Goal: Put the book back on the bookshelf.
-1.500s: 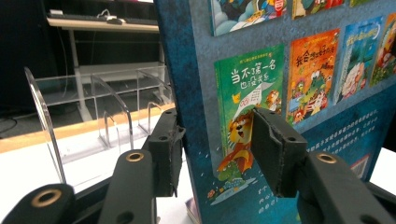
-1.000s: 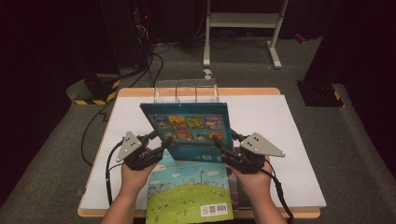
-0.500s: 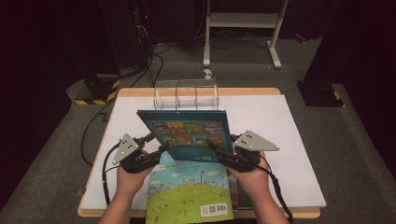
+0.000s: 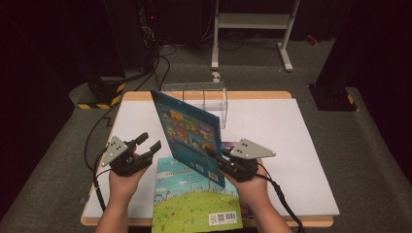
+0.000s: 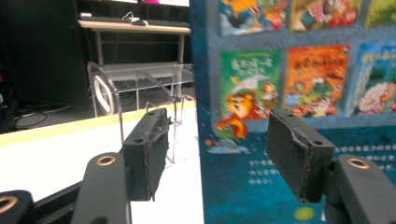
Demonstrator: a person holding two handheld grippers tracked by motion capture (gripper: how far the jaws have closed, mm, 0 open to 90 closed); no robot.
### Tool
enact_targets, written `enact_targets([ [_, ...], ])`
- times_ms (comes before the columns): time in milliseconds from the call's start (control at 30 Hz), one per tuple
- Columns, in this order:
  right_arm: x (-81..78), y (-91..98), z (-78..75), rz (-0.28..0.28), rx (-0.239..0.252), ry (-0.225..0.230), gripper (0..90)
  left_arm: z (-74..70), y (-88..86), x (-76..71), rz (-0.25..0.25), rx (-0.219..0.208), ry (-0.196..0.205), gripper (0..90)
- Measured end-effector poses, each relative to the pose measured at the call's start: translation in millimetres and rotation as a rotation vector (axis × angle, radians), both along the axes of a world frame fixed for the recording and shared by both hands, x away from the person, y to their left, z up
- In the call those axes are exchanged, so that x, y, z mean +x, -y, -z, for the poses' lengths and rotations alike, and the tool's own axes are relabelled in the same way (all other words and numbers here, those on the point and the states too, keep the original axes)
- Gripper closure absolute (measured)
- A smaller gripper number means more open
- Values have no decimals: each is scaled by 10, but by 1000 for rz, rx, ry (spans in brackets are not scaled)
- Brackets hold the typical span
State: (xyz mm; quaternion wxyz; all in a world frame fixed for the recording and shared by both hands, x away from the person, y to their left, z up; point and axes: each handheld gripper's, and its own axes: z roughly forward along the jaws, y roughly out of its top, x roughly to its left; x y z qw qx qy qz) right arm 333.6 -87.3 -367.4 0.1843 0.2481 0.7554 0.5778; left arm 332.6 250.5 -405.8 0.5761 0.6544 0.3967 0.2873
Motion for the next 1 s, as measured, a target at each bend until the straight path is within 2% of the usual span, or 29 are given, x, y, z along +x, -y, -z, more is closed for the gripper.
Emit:
enact_targets([
  [33, 31, -106, 14, 18, -4, 10, 831, 5, -3, 6, -5, 4, -6, 394],
  [133, 78, -212, 33, 33, -2, 13, 831, 13, -40, 19, -16, 7, -16, 394],
  [233, 188, -405, 60, 49, 3, 8, 831, 3, -101, 22, -20, -20, -19, 387],
  [367, 258, -546, 69, 64, -4, 8, 831, -5, -128, 17, -23, -25, -16, 385],
  [433, 310, -685, 64, 71, -22, 9, 831, -15, -154, 15, -18, -32, -17, 378],
  [567, 335, -840, 43, 83, -47, 10, 830, -39, -166, 3, -11, -43, -14, 356],
  [933, 332, -1027, 22, 89, -64, 5, 822, -224, -86, -108, 87, -98, 11, 246],
  [1000, 315, -1036, 31, 86, -57, 0, 816, -278, -79, -141, 123, -147, 13, 239],
])
